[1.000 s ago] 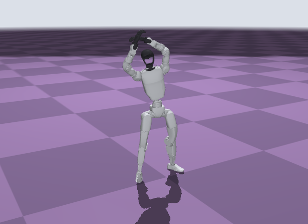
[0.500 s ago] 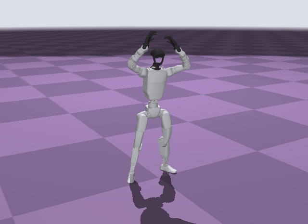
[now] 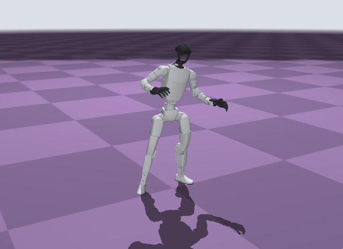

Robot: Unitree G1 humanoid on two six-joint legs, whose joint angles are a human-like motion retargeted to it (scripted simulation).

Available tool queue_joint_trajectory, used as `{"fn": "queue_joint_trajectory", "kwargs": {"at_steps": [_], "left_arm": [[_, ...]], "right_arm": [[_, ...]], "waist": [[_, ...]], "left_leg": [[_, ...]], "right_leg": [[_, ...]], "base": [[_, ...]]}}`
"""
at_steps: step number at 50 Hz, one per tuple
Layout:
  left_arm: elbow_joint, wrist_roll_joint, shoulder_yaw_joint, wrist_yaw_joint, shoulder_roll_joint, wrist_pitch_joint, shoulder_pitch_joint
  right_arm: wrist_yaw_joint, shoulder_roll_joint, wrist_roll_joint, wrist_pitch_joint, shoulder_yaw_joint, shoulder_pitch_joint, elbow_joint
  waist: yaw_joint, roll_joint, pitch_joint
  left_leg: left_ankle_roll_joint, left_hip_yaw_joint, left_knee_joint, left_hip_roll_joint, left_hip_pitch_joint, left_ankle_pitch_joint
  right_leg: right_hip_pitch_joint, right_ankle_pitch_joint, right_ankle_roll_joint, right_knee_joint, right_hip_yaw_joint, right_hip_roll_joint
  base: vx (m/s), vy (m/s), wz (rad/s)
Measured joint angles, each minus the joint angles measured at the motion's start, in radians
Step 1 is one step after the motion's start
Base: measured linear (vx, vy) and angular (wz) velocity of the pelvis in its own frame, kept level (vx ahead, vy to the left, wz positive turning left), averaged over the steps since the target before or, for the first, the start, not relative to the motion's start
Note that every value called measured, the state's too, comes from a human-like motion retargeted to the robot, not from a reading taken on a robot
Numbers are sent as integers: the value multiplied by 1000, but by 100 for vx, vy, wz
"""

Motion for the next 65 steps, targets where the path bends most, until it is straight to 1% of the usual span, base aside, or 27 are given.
{"fn": "queue_joint_trajectory", "kwargs": {"at_steps": [2, 5, 7, 9, 11, 14, 17, 20, 25, 29, 35, 41, 47, 52, 56, 58, 60, 63, 65], "left_arm": [[207, 64, -104, 14, -3, 25, -24], [497, 99, -266, -22, -10, 52, -68], [629, 99, -351, -70, -23, 55, -78], [702, 85, -408, -101, -39, 52, -65], [725, 55, -436, -104, -55, 47, -31], [705, -27, -435, -73, -83, 38, 38], [677, -121, -415, -48, -111, 32, 98], [676, -165, -413, -52, -127, 33, 130], [709, -90, -458, -79, -115, 39, 124], [719, -37, -492, -53, -101, 39, 81], [715, -96, -504, 16, -105, 46, -27], [722, -154, -540, 28, -111, 66, -182], [698, -147, -602, 16, -90, 75, -311], [630, -120, -610, -26, -54, 74, -365], [465, -93, -562, -121, 23, 63, -349], [331, -84, -526, -172, 88, 46, -314], [157, -82, -473, -215, 177, 26, -259], [-121, -86, -346, -226, 342, -24, -145], [-285, -84, -221, -197, 461, -72, -50]], "right_arm": [[43, 36, -91, 30, 142, -34, 181], [173, 103, -190, 59, 353, -112, 463], [274, 164, -211, 66, 453, -151, 633], [346, 229, -197, 76, 505, -167, 774], [373, 290, -154, 93, 512, -160, 884], [340, 361, -64, 121, 474, -125, 987], [286, 398, 8, 134, 436, -85, 1029], [255, 408, 28, 133, 426, -56, 1041], [213, 405, 8, 120, 431, -44, 1058], [130, 408, 40, 114, 417, -59, 1069], [35, 413, 148, 111, 400, -106, 1038], [49, 396, 164, 110, 440, -185, 959], [77, 380, 136, 100, 475, -253, 892], [105, 373, 100, 99, 468, -272, 873], [165, 321, 32, 85, 428, -240, 771], [197, 259, -5, 69, 395, -196, 657], [227, 166, -32, 52, 338, -127, 486], [219, -9, -35, 21, 177, 24, 186], [158, -128, -46, -27, 16, 154, 7]], "waist": [[-6, 6, -4], [-19, 18, -9], [-29, 29, -8], [-37, 41, -4], [-43, 53, 3], [-46, 70, 16], [-49, 83, 29], [-55, 94, 36], [-63, 104, 34], [-60, 103, 27], [-43, 95, 17], [-29, 88, 26], [-32, 87, 43], [-45, 80, 63], [-54, 73, 82], [-57, 70, 89], [-62, 69, 96], [-68, 74, 99], [-71, 80, 97]], "left_leg": [[2, -5, -2, -5, -2, -3], [7, -11, -5, -12, -7, -6], [10, -14, -6, -16, -11, -9], [14, -17, -6, -20, -15, -12], [19, -17, -6, -21, -19, -13], [24, -17, -7, -22, -23, -16], [26, -18, -7, -25, -26, -18], [24, -22, -7, -27, -28, -21], [21, -31, -8, -33, -31, -27], [21, -37, -8, -39, -31, -34], [23, -38, -1, -46, -28, -45], [28, -36, 17, -51, -20, -55], [33, -36, 39, -46, -14, -53], [32, -43, 51, -49, -8, -44], [16, -50, 55, -43, -3, -31], [5, -56, 55, -40, 0, -23], [-6, -63, 53, -38, 2, -15], [-23, -75, 47, -31, 1, 3], [-35, -82, 41, -24, -1, 18]], "right_leg": [[-3, 0, 0, 6, -3, -7], [-9, 2, 0, 15, -6, -16], [-15, 5, 0, 19, -7, -21], [-20, 10, -1, 23, -8, -26], [-26, 17, -4, 25, -7, -27], [-33, 27, -9, 27, -6, -29], [-38, 38, -12, 28, -7, -31], [-40, 48, -12, 29, -10, -34], [-39, 72, -8, 27, -18, -41], [-35, 100, -2, 21, -23, -47], [-32, 152, 0, 18, -28, -58], [-39, 179, -10, 56, -24, -71], [-64, 139, -19, 102, 16, -45], [-83, 72, -4, 84, 90, 10], [-95, 43, 0, 28, 147, 69], [-99, 41, 0, -2, 166, 94], [-102, 44, 0, -25, 178, 112], [-107, 56, 0, -46, 178, 131], [-110, 64, 0, -53, 169, 141]], "base": [[0, 3, 6], [0, 5, 11], [0, 5, 8], [0, 3, 3], [0, 0, 0], [0, 0, 0], [0, 2, 1], [1, 6, 5], [2, 8, 9], [1, 11, 5], [1, 13, -3], [1, 15, -5], [3, 11, 0], [7, 3, 13], [9, -9, 16], [11, -15, 20], [12, -17, 24], [13, -19, 26], [13, -21, 26]]}}
